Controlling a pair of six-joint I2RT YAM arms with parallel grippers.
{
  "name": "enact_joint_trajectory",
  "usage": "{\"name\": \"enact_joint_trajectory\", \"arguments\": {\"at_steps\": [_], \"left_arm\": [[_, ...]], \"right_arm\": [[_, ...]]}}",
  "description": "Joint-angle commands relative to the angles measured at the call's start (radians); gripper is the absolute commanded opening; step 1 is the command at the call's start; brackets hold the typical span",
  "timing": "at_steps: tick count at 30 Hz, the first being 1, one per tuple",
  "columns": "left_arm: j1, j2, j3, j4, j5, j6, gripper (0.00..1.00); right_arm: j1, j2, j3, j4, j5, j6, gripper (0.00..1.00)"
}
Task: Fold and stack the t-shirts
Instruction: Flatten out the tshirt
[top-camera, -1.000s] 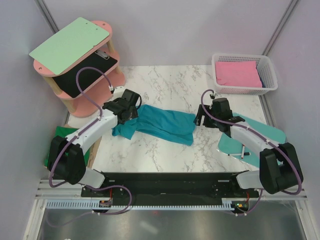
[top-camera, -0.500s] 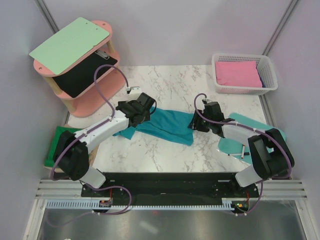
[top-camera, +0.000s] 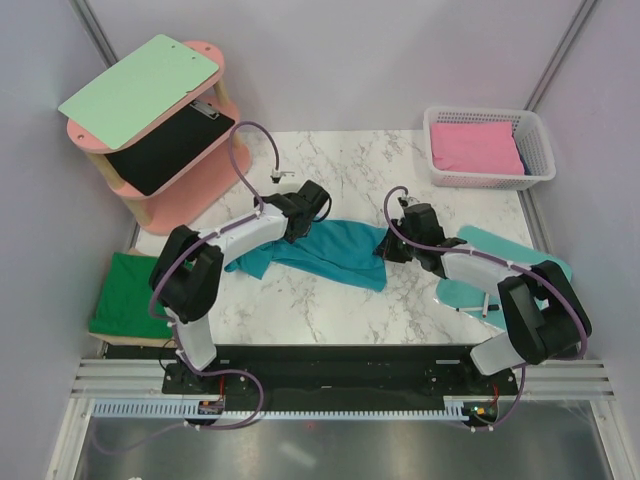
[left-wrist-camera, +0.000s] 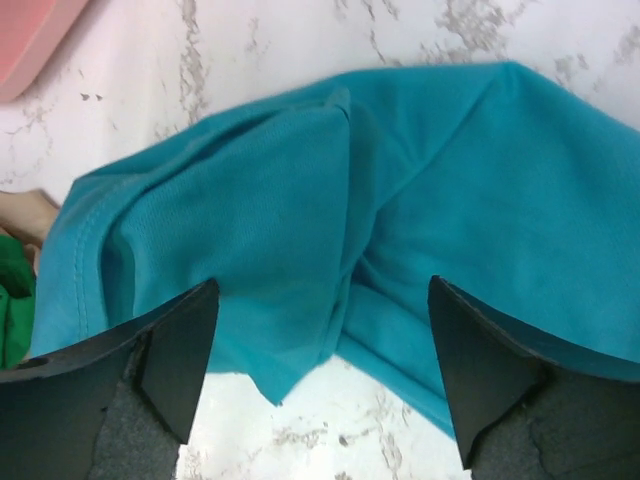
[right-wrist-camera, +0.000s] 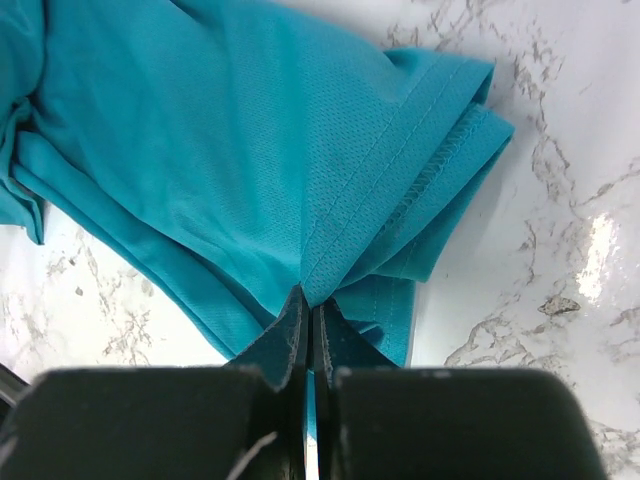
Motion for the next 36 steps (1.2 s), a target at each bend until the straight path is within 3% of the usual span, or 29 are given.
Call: {"name": "enact_joint_trajectory", "arguments": {"at_steps": [1, 2, 4, 5, 6, 7, 18, 29, 36], "left_arm": [[0.060, 0.091, 0.094, -0.006, -0.091, 0.035, 0.87], [0.069, 0.113, 0.123, -0.018, -0.093, 0.039, 0.85], [0.097, 0.155, 0.146, -0.060, -0.100, 0.030, 0.57], [0.105, 0.158, 0.151, -0.068, -0.104, 0.022, 0.43], [0.111, 0.155, 0.146, -0.069, -0.105, 0.019, 0.14], [0.123, 0.135, 0.142, -0.078, -0.110, 0.002, 0.04], [0.128, -0.216, 0.073, -0.086, -0.145, 0.032, 0.02], [0.128, -0.616, 0.053, -0.092, -0.145, 0.112, 0.02], [0.128, -0.805, 0.024, -0.130, -0.061, 0.114, 0.02]], "right_arm": [[0.002, -0.043, 0.035, 0.014, 0.028, -0.015, 0.00], [0.000, -0.042, 0.038, 0.014, 0.030, -0.019, 0.00], [0.000, -0.039, 0.041, 0.015, 0.031, -0.019, 0.00], [-0.001, -0.040, 0.044, 0.014, 0.031, -0.021, 0.00], [-0.001, -0.040, 0.046, 0.014, 0.031, -0.022, 0.00], [0.002, -0.046, 0.049, 0.011, 0.033, -0.024, 0.00], [-0.007, -0.175, 0.145, -0.120, 0.140, -0.114, 0.00], [-0.039, -0.431, 0.259, -0.255, 0.223, -0.170, 0.00], [-0.041, -0.597, 0.323, -0.356, 0.197, -0.199, 0.00]]}}
